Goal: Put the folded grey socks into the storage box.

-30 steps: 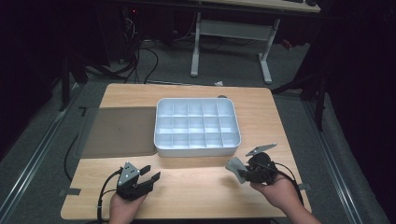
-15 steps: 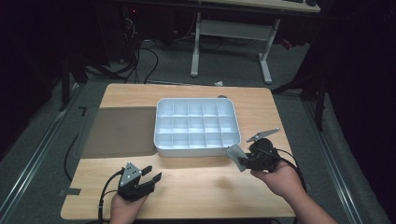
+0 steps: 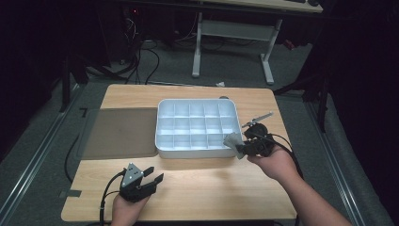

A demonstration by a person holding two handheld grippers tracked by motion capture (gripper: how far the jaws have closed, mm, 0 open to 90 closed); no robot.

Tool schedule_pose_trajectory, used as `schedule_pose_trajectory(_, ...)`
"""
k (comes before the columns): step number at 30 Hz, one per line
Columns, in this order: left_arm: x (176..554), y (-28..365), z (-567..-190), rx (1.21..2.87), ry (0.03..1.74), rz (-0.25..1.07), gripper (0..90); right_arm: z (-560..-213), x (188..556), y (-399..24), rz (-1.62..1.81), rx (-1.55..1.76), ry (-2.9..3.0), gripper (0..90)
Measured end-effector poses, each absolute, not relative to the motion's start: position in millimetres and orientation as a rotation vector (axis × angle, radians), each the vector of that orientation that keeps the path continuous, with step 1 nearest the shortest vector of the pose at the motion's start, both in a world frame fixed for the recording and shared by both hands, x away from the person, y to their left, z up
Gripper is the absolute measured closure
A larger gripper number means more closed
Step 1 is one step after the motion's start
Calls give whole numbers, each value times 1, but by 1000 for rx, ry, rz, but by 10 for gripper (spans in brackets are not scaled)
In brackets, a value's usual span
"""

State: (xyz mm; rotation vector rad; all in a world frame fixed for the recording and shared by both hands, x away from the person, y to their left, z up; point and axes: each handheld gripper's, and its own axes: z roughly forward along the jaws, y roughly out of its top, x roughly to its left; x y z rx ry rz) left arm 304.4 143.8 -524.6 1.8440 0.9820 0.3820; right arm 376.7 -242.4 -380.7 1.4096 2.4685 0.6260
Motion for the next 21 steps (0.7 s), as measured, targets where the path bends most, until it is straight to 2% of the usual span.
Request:
schedule_pose_trajectory(13, 298, 151, -526, 1838, 994, 382, 499, -401, 425, -232, 491, 1482, 2475, 713)
schedule_pose_trajectory(21, 294, 158, -526, 1834, 1017, 393, 499, -413, 439, -228, 408, 1513, 2476, 718)
